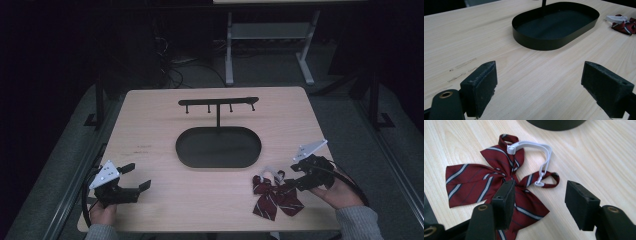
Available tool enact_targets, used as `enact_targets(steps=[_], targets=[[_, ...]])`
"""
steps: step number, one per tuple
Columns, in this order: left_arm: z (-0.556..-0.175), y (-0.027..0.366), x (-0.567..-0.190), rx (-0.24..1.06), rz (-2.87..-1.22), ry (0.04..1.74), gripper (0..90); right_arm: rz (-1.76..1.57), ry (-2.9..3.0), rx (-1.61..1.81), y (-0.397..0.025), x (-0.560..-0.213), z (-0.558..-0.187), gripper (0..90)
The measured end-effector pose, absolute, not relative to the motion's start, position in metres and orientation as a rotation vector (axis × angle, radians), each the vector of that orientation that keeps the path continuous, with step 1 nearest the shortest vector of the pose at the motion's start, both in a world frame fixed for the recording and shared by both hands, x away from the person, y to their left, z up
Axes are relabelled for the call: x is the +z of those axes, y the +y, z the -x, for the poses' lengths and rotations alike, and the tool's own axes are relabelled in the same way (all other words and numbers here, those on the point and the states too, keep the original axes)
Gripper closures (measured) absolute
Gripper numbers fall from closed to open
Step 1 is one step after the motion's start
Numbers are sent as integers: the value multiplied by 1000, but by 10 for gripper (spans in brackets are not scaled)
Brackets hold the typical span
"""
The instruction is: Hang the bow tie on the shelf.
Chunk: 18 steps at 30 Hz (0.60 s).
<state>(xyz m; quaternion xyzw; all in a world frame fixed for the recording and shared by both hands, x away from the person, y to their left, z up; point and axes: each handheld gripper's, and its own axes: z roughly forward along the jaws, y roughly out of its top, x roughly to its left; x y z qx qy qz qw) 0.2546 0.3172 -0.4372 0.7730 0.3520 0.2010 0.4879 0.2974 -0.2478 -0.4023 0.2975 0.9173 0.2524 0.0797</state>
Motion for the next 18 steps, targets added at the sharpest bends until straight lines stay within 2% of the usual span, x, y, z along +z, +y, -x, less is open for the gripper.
enact_targets(steps=[18], targets=[[-254,317,-436,492,-1888,843,131,-786,2827,687,-220,-398,-321,465]])
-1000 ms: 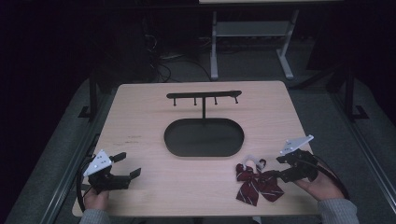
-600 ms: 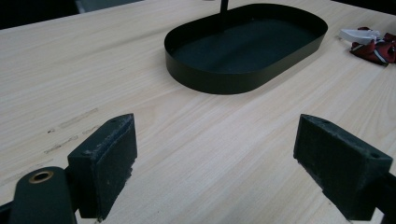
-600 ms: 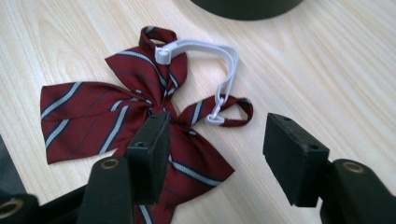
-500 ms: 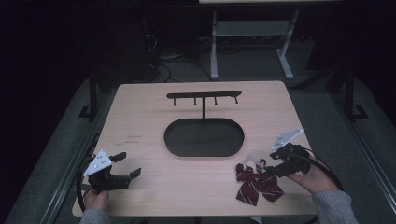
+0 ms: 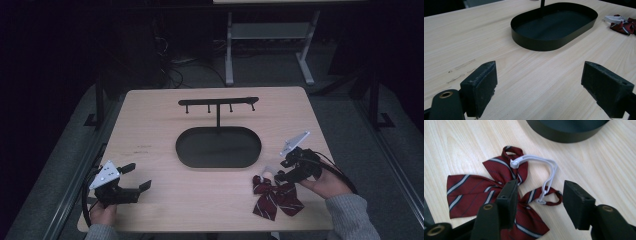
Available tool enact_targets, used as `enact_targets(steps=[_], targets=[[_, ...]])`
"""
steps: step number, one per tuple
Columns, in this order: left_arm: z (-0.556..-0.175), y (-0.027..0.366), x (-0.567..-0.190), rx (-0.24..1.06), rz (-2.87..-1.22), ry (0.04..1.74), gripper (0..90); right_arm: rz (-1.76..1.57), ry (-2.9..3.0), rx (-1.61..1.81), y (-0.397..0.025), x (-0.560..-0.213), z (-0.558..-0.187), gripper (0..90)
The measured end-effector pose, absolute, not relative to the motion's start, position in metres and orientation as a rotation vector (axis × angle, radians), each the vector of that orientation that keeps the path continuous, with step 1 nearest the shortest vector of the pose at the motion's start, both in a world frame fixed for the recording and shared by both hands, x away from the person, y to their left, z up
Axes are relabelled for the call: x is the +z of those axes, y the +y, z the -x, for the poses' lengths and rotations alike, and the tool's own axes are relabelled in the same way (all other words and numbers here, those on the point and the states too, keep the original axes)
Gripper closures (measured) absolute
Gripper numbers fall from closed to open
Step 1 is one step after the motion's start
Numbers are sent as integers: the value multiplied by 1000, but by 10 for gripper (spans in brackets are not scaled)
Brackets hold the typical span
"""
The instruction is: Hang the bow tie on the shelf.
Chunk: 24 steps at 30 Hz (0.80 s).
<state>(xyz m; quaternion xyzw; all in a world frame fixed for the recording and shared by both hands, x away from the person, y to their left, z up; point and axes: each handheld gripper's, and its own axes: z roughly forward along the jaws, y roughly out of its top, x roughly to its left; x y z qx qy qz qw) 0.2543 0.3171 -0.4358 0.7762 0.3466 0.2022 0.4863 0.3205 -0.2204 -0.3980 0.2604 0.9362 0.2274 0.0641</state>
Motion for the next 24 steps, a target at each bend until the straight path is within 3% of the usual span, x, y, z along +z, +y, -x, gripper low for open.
enact_targets(steps=[24], targets=[[-254,318,-436,487,-1886,844,131,-813,2927,528,-194,-417,-360,599]])
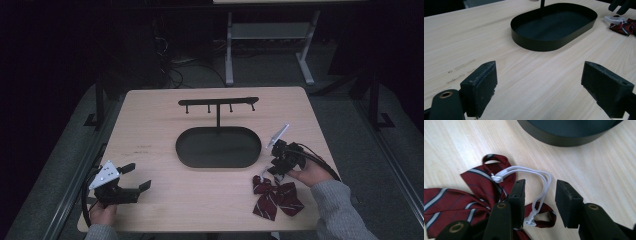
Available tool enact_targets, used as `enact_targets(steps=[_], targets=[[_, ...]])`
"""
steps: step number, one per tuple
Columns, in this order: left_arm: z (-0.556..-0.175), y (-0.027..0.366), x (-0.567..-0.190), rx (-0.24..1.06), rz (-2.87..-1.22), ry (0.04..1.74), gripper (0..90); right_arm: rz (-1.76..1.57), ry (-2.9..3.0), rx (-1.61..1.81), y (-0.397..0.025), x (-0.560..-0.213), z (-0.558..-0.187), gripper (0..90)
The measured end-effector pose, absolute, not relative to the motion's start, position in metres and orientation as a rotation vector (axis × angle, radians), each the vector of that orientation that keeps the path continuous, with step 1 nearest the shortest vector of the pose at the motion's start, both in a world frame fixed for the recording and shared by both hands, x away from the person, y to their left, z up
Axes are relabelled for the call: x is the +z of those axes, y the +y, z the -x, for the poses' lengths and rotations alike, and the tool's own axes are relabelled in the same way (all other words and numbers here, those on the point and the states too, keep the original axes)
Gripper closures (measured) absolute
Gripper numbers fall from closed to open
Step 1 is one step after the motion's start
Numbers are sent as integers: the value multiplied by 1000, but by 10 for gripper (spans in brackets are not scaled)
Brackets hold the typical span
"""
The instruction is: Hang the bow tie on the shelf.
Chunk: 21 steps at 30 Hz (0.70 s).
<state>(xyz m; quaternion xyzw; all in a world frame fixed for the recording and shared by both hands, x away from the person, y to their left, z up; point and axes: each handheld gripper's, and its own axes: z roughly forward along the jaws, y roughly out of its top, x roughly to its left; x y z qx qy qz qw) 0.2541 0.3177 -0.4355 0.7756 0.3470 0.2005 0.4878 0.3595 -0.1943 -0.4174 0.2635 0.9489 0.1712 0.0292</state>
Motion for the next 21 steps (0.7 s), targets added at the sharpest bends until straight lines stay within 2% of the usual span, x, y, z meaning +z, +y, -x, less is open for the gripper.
enact_targets(steps=[9,21], targets=[[-254,317,-435,486,-1885,844,131,-847,2955,425,-189,-431,-370,633],[-254,318,-434,494,-1881,835,131,-801,2972,334,-180,-439,-371,780]])
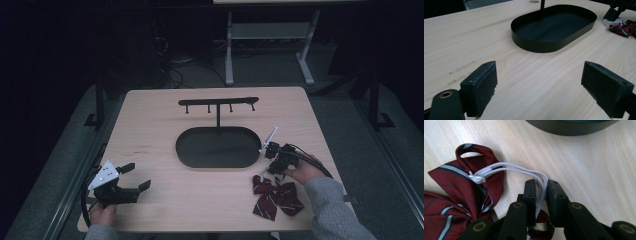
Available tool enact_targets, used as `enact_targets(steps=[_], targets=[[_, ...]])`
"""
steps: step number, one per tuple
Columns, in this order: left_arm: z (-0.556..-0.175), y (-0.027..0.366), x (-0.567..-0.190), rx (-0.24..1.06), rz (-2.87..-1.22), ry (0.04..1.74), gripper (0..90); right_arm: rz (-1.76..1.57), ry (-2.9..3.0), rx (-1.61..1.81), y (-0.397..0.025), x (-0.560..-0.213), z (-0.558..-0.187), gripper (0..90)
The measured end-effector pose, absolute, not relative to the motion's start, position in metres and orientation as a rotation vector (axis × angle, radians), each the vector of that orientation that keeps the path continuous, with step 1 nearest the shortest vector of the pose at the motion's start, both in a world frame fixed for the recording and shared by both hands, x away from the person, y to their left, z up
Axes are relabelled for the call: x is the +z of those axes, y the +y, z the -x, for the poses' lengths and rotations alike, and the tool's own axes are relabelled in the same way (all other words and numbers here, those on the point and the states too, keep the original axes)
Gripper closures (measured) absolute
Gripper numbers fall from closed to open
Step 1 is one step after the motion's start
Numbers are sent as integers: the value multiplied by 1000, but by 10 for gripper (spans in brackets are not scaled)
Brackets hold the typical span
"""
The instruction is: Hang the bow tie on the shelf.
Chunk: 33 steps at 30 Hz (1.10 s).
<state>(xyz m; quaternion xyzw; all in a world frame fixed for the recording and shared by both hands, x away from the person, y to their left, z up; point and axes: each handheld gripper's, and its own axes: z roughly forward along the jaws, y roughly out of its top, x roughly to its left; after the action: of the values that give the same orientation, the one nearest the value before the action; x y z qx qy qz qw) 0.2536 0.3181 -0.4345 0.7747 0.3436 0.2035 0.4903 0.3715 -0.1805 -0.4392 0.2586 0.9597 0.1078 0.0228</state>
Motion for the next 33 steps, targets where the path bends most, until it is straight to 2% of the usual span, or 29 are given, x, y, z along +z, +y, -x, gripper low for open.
enact_targets(steps=[6,15,33], targets=[[-253,318,-434,497,-1880,838,131,-776,2975,325,-180,-439,-371,866],[-254,318,-435,494,-1883,837,131,-753,2972,370,-182,-432,-366,874],[-253,318,-435,497,-1878,841,131,-644,2952,457,-176,-395,-353,875]])
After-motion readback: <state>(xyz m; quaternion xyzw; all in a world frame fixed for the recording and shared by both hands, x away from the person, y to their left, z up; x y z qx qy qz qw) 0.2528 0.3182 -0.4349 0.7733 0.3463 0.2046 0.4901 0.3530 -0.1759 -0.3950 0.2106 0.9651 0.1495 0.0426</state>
